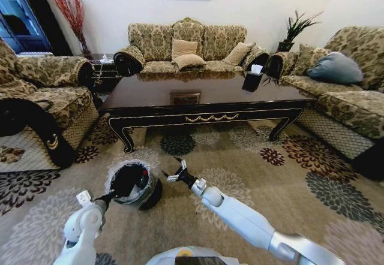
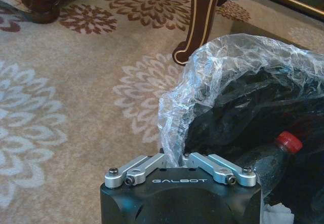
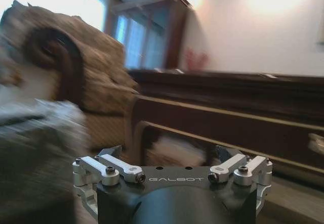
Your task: Move to the front of the table and pick up the trash from the floor, then place it into the trash bin.
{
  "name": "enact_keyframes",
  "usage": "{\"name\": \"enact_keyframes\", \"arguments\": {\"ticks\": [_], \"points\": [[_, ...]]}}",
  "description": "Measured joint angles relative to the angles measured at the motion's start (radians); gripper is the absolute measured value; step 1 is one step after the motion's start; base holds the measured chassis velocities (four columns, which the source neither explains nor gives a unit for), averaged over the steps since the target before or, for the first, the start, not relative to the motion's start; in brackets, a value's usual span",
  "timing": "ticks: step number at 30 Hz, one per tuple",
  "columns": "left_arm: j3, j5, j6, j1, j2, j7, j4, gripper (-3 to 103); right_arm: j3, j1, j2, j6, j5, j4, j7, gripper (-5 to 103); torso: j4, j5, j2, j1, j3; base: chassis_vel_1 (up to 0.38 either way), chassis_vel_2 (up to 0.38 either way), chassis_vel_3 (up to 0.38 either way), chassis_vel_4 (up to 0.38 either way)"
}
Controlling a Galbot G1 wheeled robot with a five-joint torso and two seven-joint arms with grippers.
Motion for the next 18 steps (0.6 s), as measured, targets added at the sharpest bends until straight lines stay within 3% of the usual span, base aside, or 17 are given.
{"name": "enact_keyframes", "arguments": {"ticks": [7, 18], "points": [[-0.002, 0.001, 0.000, 0.020, 0.011, -0.002, 0.011, 2, 0.081, -0.030, 0.015, -0.068, -0.049, -0.047, 0.112, 100, 0.0001, 0.0000, 0.000, 0.000, 0.000, 0.000, 0.000, 0.000, 0.000], [0.019, -0.002, 0.000, 0.023, -0.017, -0.032, 0.030, 2, 0.135, -0.076, 0.013, -0.094, -0.079, -0.059, 0.145, 100, 0.0000, 0.0000, 0.000, 0.000, 0.000, 0.000, 0.000, 0.000, 0.000]]}}
